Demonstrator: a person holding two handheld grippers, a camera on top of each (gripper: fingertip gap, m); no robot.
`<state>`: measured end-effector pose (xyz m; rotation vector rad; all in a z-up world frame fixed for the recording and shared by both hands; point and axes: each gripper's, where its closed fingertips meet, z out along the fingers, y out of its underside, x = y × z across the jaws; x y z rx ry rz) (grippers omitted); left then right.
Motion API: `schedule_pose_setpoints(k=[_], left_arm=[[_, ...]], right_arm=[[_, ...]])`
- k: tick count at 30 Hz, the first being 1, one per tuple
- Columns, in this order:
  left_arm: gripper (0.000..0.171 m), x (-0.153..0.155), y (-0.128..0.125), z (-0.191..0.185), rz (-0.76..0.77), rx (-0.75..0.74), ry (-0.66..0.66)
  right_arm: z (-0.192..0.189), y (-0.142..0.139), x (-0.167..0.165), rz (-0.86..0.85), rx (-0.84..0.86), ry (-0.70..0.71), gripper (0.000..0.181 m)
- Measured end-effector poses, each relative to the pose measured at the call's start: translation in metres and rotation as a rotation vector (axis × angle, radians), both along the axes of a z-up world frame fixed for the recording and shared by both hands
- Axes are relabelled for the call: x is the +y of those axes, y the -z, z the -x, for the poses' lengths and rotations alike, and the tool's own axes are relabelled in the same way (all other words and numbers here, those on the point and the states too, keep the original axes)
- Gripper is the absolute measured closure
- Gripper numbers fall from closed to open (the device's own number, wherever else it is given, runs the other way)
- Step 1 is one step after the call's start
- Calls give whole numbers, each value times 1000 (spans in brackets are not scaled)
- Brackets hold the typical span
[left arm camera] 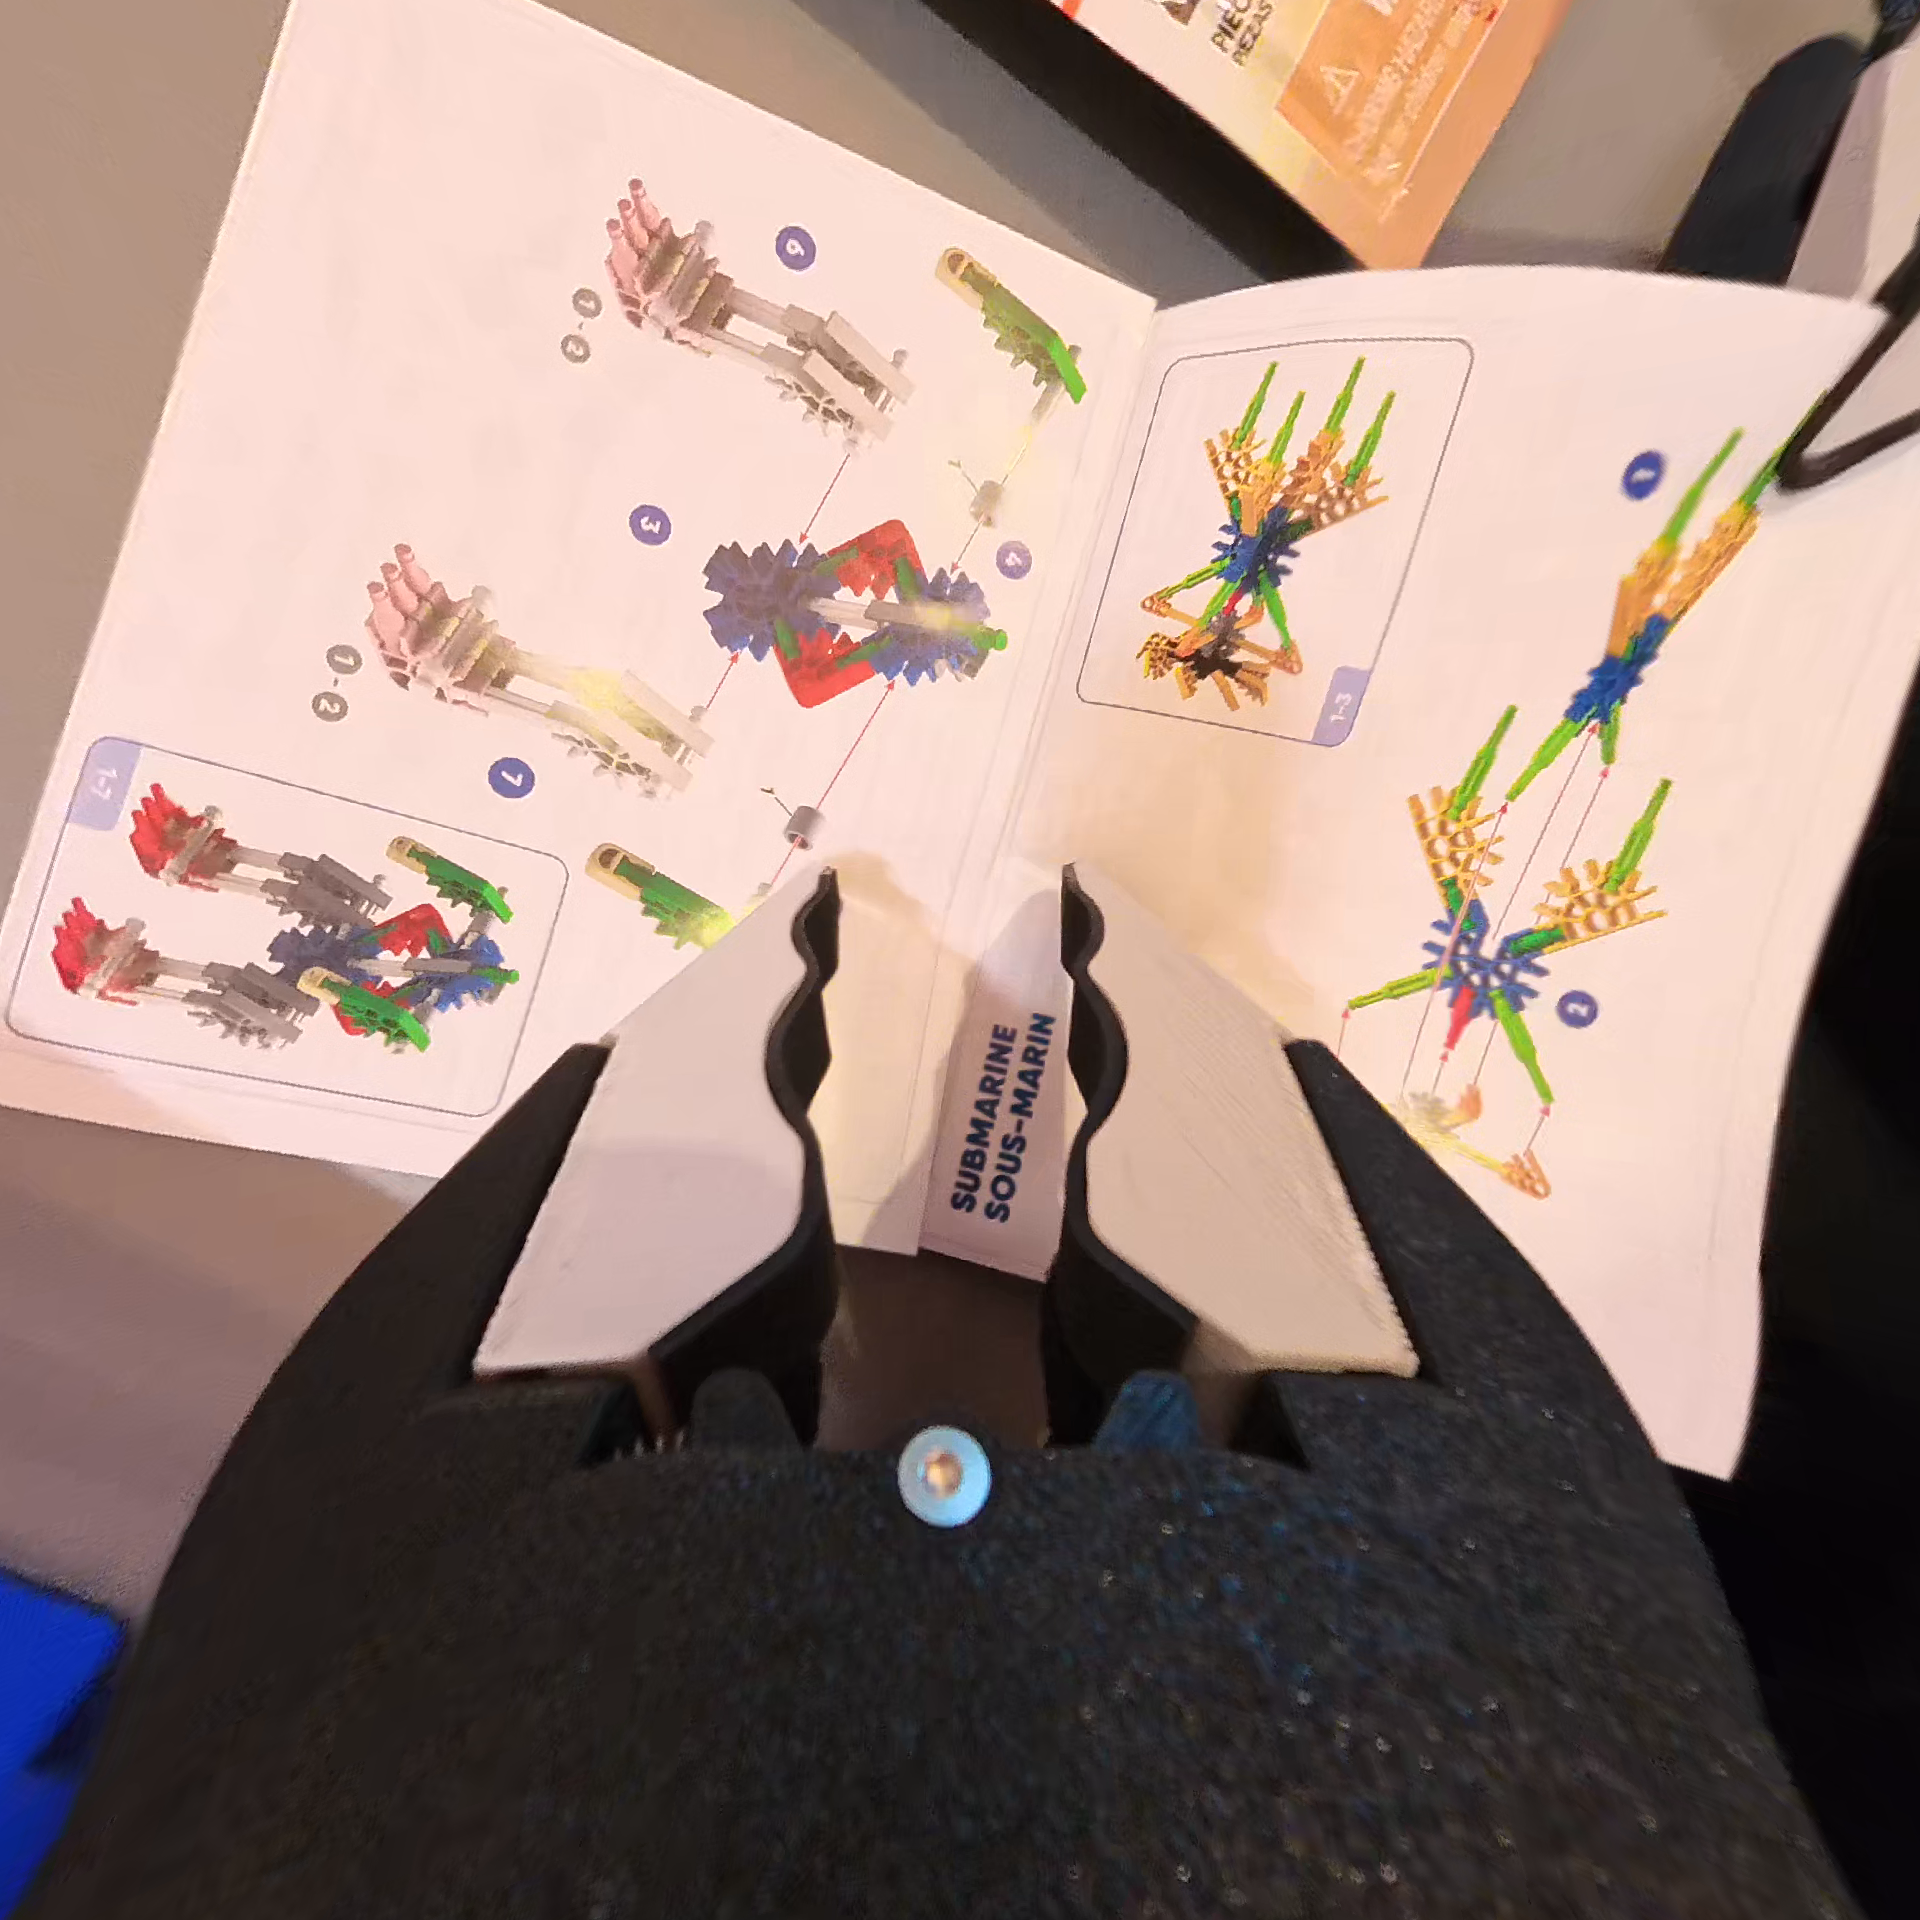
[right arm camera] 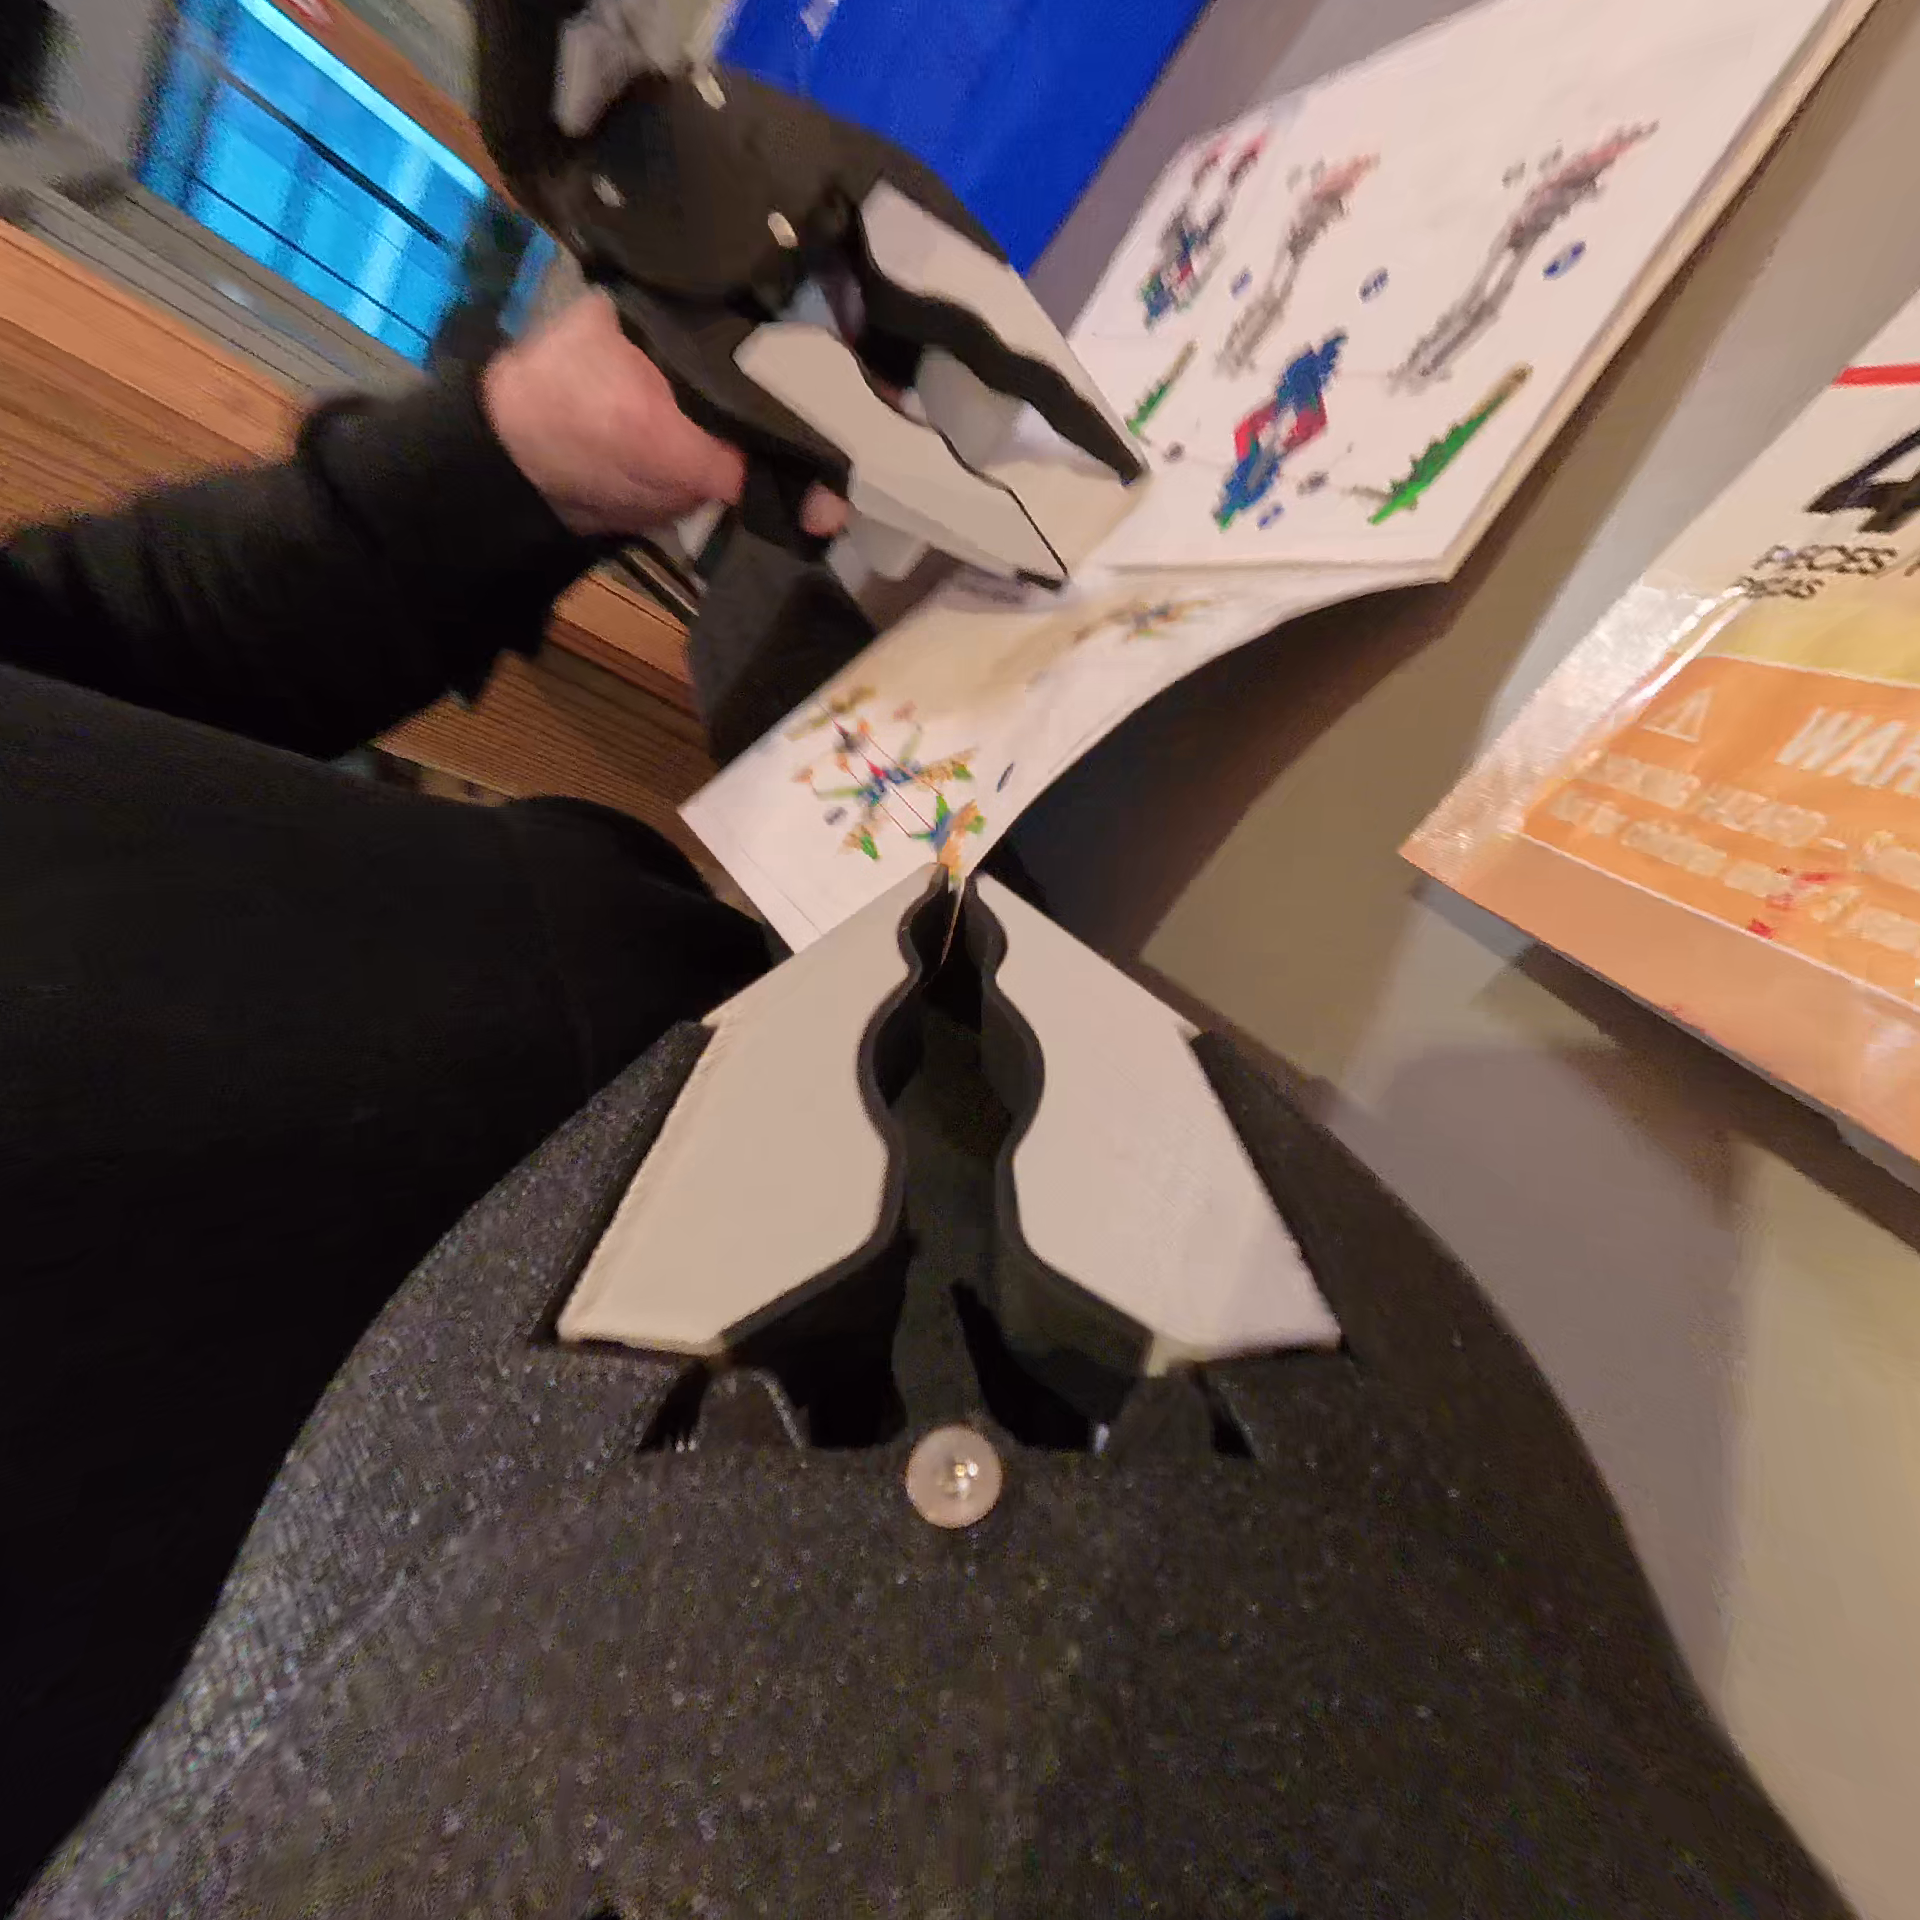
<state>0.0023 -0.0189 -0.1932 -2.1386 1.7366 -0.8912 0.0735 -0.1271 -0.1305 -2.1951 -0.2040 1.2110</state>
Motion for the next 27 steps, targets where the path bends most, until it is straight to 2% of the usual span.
schedule_pose_setpoints(k=[5, 10, 16, 22, 27], left_arm=[[132, -11, -1, 1, 42, -18, 18], [131, -13, -4, 1, 142, -44, -3], [132, -10, -8, 0, 259, -80, -42], [130, -9, -13, -2, 396, -122, -77], [124, -15, -18, 0, 443, -140, -55]], right_arm=[[2, -22, 10, -37, 118, 22, 181], [4, -40, 35, -93, 200, 98, 181], [-6, -44, 61, -90, 298, 207, 181], [-3, -52, 61, -149, 311, 189, 179], [-1, -43, 50, -194, 200, 168, 181]])
